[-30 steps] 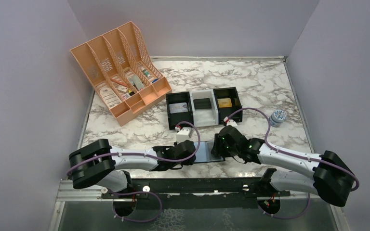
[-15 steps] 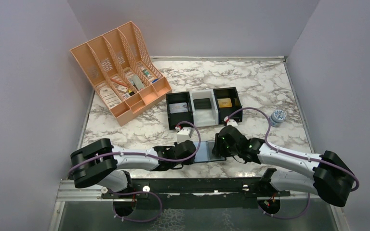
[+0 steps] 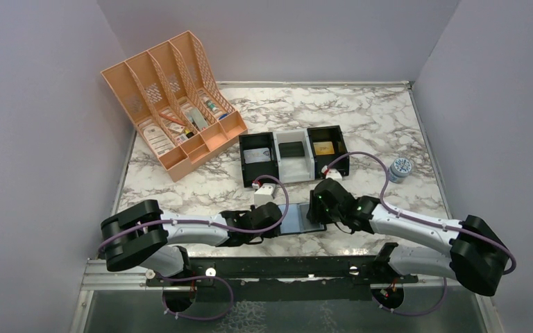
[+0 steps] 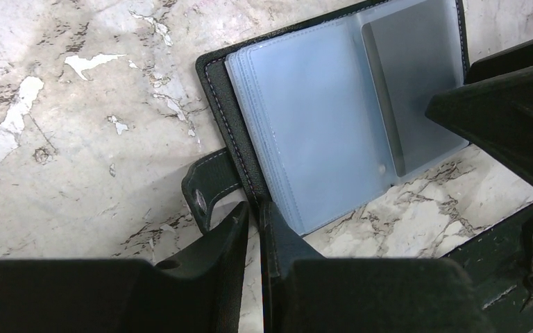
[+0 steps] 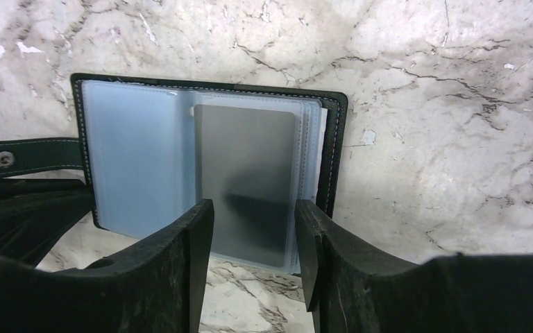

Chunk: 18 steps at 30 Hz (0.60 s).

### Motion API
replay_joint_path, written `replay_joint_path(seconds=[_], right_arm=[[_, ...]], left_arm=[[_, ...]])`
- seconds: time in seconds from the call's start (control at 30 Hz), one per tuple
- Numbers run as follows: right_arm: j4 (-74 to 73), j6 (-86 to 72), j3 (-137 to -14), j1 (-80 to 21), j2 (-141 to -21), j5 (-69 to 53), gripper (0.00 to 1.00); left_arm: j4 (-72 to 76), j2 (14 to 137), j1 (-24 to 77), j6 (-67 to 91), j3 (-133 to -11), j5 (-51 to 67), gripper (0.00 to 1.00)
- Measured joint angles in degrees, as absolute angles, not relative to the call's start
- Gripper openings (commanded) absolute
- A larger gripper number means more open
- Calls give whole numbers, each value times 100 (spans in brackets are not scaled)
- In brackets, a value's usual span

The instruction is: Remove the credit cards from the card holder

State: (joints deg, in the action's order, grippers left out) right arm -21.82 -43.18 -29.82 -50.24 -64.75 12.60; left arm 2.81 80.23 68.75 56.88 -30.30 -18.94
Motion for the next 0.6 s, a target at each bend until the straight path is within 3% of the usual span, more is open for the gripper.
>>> replay_joint_path(seconds=[0.6], right_arm=[[-2014,-4320,-2952,-5024,-6595,1031,46]], left_arm=[[211,7981,6875,5618,-3020,-1892,15]])
